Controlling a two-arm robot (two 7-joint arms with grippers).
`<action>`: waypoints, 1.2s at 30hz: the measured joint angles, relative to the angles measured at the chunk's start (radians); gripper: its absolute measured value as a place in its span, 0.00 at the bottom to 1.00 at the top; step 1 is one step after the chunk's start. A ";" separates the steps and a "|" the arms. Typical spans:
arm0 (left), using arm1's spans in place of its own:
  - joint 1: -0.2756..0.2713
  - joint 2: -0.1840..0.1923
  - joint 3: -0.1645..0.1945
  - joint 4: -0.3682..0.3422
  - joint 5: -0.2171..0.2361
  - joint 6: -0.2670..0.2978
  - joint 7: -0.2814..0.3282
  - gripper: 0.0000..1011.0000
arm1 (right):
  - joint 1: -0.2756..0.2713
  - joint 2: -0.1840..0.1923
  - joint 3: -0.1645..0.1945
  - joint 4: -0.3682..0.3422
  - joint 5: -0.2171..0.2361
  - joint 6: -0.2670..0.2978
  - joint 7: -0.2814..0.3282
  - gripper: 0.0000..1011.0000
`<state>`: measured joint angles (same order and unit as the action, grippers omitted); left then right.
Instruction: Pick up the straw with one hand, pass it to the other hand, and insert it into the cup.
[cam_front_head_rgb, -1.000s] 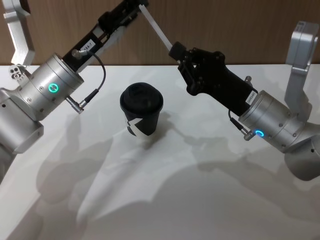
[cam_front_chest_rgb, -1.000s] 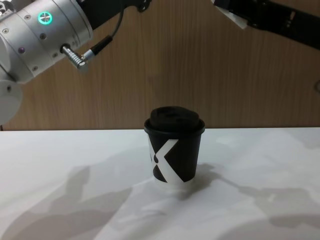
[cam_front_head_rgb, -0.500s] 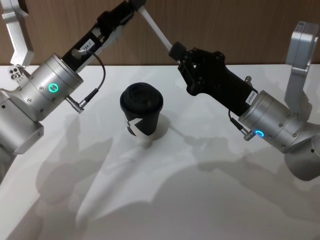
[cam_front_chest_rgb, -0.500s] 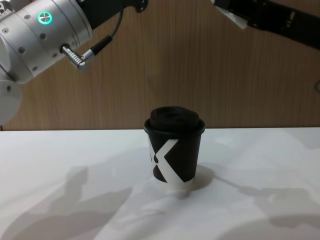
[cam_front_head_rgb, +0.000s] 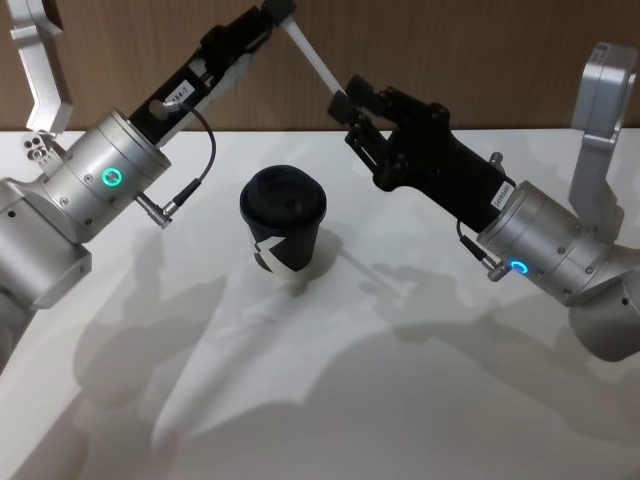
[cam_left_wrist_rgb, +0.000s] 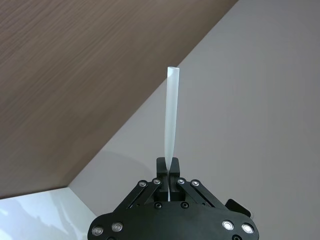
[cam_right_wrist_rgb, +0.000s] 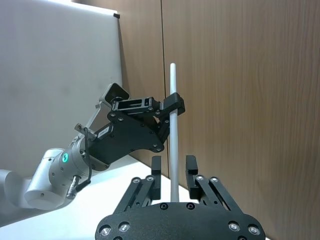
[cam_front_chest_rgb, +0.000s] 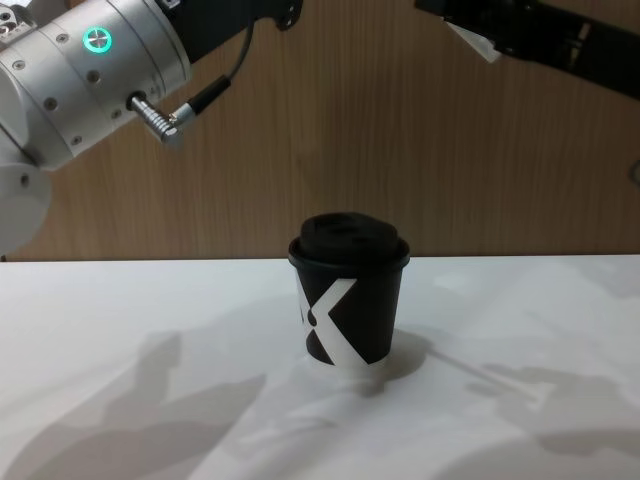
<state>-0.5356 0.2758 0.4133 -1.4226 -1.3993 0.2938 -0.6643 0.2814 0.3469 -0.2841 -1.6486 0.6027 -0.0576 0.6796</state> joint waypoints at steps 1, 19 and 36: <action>-0.001 0.001 0.002 0.001 0.000 -0.002 0.001 0.02 | 0.000 0.000 0.000 0.000 0.000 0.000 0.000 0.29; -0.037 0.062 0.026 -0.025 0.093 -0.060 0.027 0.02 | 0.000 0.000 0.000 0.000 0.000 0.000 0.000 0.85; -0.069 0.159 0.065 -0.071 0.250 -0.140 0.047 0.02 | 0.000 0.000 0.000 0.000 0.000 0.000 0.000 0.99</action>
<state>-0.6047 0.4346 0.4787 -1.4938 -1.1492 0.1538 -0.6174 0.2814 0.3469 -0.2842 -1.6487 0.6027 -0.0576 0.6796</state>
